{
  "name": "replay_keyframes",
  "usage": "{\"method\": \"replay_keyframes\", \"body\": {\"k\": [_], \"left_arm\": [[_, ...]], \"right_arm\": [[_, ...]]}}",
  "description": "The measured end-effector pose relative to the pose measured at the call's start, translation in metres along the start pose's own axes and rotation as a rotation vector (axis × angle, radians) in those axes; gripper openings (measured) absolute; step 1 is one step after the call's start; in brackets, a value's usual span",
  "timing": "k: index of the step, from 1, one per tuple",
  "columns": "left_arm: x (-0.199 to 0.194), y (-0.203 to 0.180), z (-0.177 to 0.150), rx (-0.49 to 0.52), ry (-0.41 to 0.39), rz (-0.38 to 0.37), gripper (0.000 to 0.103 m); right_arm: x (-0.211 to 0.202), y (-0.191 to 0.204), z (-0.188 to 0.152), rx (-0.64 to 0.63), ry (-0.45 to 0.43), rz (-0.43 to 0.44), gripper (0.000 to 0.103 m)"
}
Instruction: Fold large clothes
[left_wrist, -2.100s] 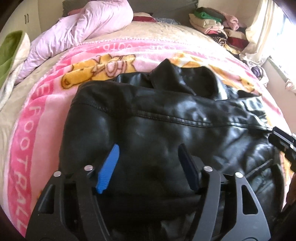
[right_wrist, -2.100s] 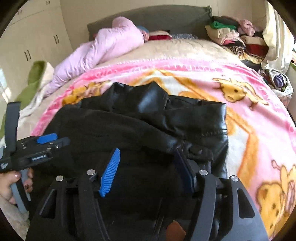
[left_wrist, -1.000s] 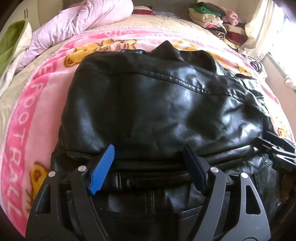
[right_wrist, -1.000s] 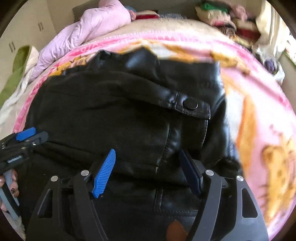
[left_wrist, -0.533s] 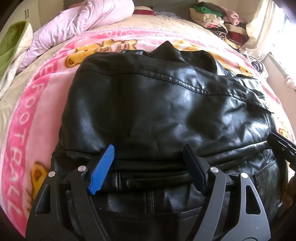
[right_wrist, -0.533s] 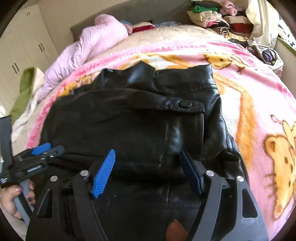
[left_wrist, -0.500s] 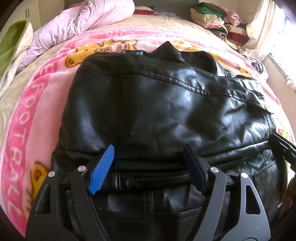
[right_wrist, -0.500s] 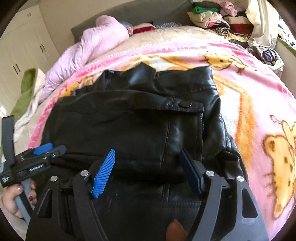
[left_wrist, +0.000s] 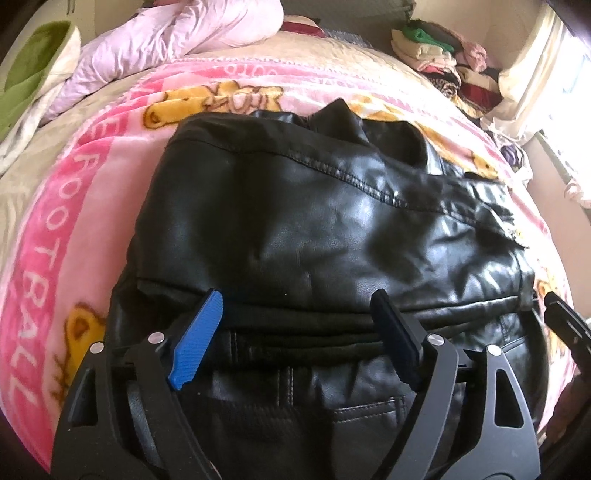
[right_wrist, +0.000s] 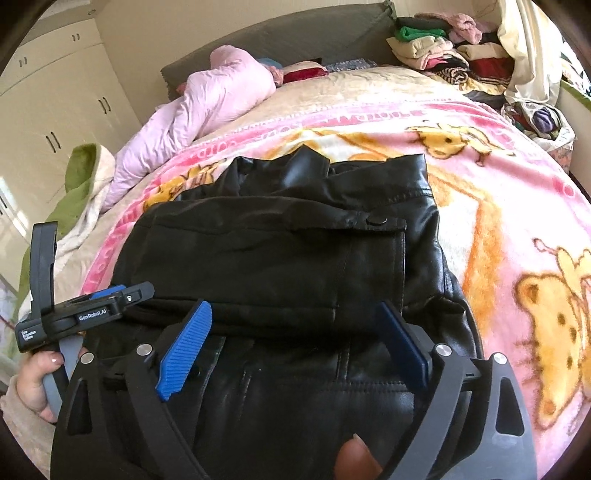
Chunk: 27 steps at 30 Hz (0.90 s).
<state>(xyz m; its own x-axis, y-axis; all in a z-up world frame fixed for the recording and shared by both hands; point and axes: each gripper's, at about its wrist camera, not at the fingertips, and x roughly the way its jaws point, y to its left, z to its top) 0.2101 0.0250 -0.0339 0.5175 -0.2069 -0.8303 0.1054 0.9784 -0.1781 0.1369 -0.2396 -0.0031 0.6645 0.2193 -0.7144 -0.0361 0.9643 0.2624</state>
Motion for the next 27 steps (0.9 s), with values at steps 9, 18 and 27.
{"method": "replay_keyframes", "body": {"k": [9, 18, 27], "left_arm": [[-0.027, -0.003, 0.000, -0.024, -0.036, 0.000, 0.094], [-0.060, -0.010, -0.002, -0.008, -0.076, -0.011, 0.094], [-0.088, -0.018, -0.009, 0.005, -0.114, -0.021, 0.094]], "right_arm": [[-0.024, -0.002, 0.003, 0.015, -0.039, 0.017, 0.094], [-0.049, 0.004, 0.004, 0.008, -0.082, 0.017, 0.097], [-0.079, 0.010, 0.003, -0.007, -0.123, 0.016, 0.097]]}}
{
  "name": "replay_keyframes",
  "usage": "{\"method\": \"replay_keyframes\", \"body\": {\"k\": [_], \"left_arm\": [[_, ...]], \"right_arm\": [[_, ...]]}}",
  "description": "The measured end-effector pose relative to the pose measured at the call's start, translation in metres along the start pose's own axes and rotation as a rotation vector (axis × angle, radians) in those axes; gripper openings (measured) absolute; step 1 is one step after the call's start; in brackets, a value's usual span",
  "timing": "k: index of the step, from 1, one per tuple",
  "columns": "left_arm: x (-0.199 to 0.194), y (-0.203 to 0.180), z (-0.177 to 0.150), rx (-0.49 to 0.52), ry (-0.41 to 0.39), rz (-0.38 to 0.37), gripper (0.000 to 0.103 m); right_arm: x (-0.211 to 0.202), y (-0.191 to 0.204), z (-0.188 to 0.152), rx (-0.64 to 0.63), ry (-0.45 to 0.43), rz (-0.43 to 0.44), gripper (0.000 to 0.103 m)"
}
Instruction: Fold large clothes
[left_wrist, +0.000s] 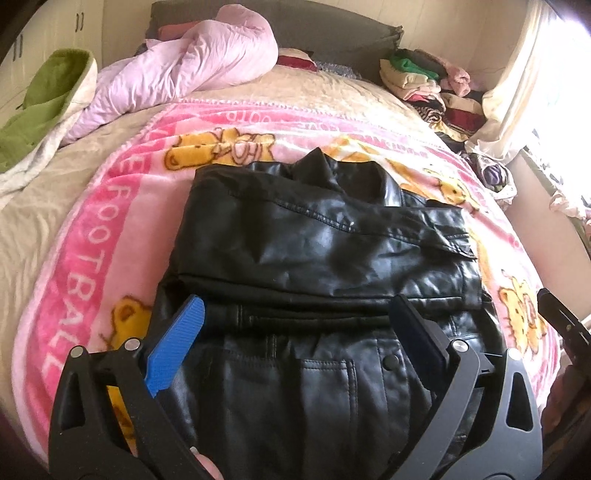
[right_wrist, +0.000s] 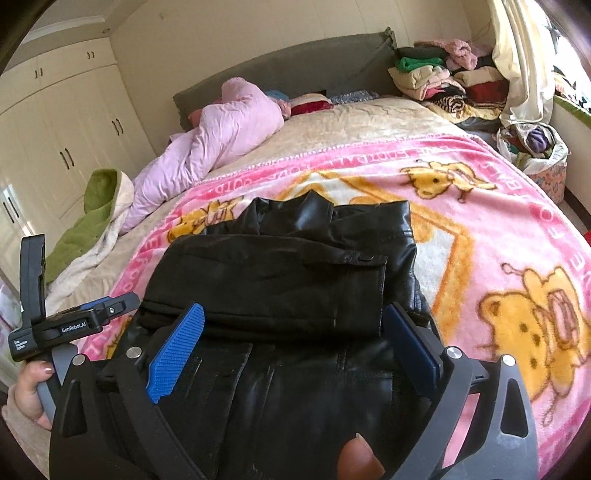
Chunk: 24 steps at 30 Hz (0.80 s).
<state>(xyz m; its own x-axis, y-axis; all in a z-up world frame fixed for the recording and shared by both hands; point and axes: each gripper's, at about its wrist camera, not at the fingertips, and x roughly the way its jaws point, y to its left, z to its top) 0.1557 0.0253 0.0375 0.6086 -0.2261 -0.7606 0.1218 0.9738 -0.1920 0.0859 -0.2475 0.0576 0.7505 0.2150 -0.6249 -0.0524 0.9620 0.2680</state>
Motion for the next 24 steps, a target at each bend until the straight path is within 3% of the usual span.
{"method": "replay_keyframes", "body": {"k": [14, 24], "left_arm": [[-0.040, -0.010, -0.023, 0.039, -0.056, -0.008, 0.094], [-0.057, -0.005, -0.044, 0.034, -0.078, -0.001, 0.094]], "right_arm": [[-0.048, -0.002, -0.016, -0.010, -0.052, -0.039, 0.098], [-0.065, -0.003, -0.037, -0.008, -0.039, -0.052, 0.098]]}}
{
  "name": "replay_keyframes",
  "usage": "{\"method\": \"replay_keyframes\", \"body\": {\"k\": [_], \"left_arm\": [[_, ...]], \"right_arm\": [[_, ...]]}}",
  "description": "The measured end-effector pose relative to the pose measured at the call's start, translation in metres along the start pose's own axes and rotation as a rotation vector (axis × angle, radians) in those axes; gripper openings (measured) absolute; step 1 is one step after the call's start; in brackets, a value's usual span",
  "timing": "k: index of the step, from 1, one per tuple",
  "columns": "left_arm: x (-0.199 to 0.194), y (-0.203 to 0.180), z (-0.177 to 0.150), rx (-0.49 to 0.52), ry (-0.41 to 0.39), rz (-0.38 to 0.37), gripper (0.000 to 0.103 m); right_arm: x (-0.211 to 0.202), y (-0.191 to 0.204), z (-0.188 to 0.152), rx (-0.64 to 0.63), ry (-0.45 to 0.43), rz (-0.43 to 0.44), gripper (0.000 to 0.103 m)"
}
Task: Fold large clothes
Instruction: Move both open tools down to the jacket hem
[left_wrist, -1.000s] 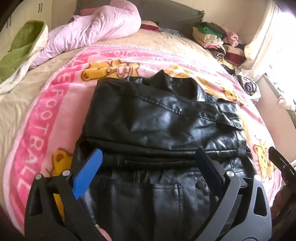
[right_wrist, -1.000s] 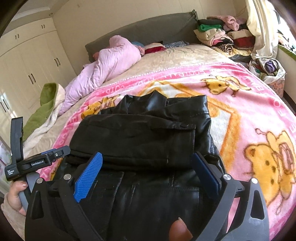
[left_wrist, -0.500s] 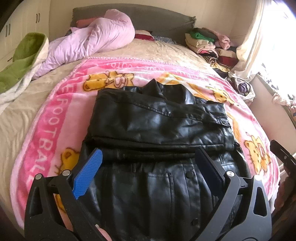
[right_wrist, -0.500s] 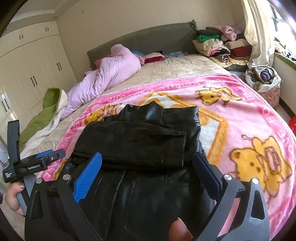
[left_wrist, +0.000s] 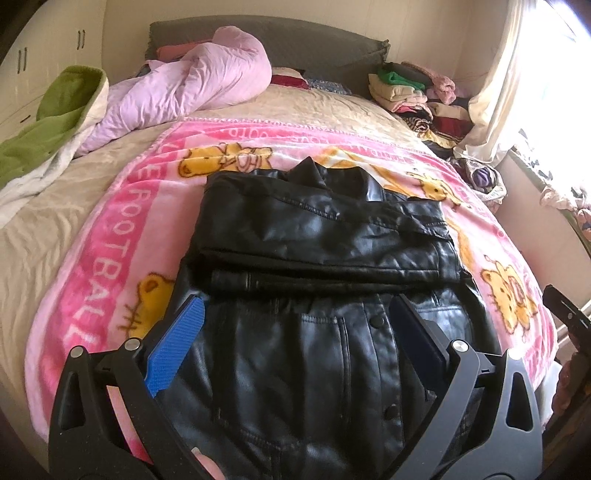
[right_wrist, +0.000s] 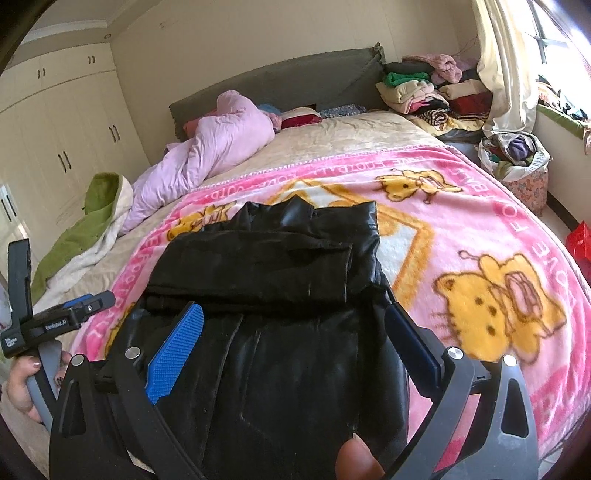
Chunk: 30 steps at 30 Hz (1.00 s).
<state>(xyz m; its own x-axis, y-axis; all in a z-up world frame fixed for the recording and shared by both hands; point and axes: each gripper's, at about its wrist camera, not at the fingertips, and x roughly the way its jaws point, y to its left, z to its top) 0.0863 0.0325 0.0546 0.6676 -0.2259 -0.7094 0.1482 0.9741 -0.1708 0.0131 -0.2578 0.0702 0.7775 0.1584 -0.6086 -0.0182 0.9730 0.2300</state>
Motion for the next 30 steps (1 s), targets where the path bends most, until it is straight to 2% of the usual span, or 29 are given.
{"method": "replay_keyframes", "body": {"k": [11, 23, 30], "left_arm": [[-0.017, 0.013, -0.025, -0.024, 0.000, 0.032, 0.094], [-0.007, 0.037, -0.068, -0.027, 0.073, 0.120, 0.094], [-0.003, 0.047, -0.086, -0.040, 0.103, 0.145, 0.094]], "right_arm": [[-0.018, -0.011, -0.023, -0.040, 0.039, -0.016, 0.098], [-0.017, -0.037, -0.060, -0.016, 0.128, -0.053, 0.098], [-0.009, -0.044, -0.075, -0.012, 0.179, -0.040, 0.098]]}}
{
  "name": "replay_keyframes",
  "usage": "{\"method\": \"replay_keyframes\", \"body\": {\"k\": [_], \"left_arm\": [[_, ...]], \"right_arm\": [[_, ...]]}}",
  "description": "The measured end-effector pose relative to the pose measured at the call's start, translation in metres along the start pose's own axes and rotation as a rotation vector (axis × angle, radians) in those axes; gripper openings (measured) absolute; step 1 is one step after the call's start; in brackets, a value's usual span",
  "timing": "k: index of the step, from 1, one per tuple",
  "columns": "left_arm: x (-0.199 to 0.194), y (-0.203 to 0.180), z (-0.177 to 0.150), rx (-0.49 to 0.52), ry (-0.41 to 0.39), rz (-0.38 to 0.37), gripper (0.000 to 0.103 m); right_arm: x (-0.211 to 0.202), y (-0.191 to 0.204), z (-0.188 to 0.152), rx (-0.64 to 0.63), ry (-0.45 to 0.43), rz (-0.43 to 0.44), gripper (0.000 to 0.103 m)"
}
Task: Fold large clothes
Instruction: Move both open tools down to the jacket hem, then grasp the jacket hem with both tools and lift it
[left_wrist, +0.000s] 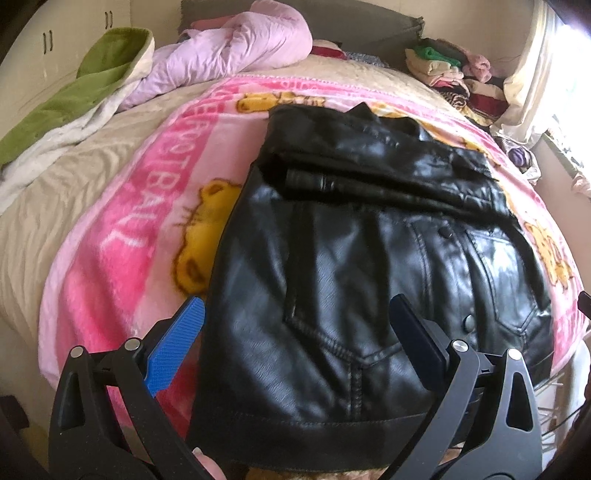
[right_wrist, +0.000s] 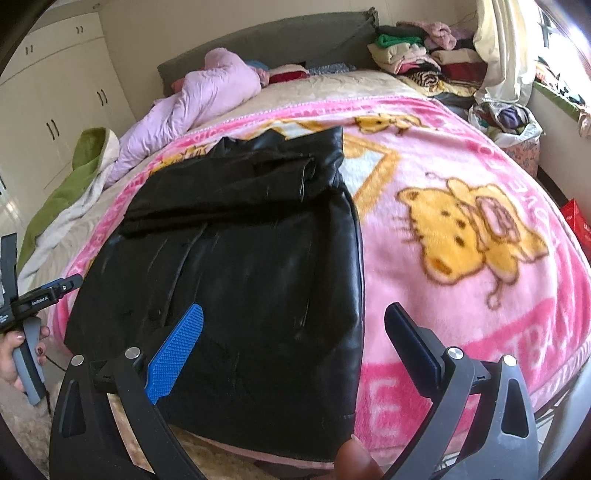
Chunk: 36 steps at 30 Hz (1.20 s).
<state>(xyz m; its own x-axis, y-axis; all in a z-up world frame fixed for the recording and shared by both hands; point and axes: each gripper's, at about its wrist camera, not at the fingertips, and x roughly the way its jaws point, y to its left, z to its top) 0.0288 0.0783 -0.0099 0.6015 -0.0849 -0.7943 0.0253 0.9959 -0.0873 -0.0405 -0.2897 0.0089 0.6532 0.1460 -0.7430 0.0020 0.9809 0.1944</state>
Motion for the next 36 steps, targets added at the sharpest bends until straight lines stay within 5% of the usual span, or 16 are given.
{"method": "replay_keyframes", "body": {"k": [15, 26, 33, 36], "left_arm": [[0.014, 0.042, -0.028, -0.068, 0.065, 0.022, 0.094], [0.024, 0.057, -0.054, -0.142, 0.128, -0.194, 0.093], [0.032, 0.053, -0.065, -0.155, 0.123, -0.202, 0.071], [0.031, 0.059, -0.065, -0.193, 0.117, -0.202, 0.057]], "right_arm": [[0.023, -0.007, -0.030, -0.021, 0.120, 0.012, 0.098], [0.038, -0.011, -0.053, -0.025, 0.220, 0.065, 0.098], [0.053, -0.020, -0.068, -0.007, 0.261, 0.107, 0.098], [0.052, -0.016, -0.070, -0.040, 0.271, 0.109, 0.090]]}}
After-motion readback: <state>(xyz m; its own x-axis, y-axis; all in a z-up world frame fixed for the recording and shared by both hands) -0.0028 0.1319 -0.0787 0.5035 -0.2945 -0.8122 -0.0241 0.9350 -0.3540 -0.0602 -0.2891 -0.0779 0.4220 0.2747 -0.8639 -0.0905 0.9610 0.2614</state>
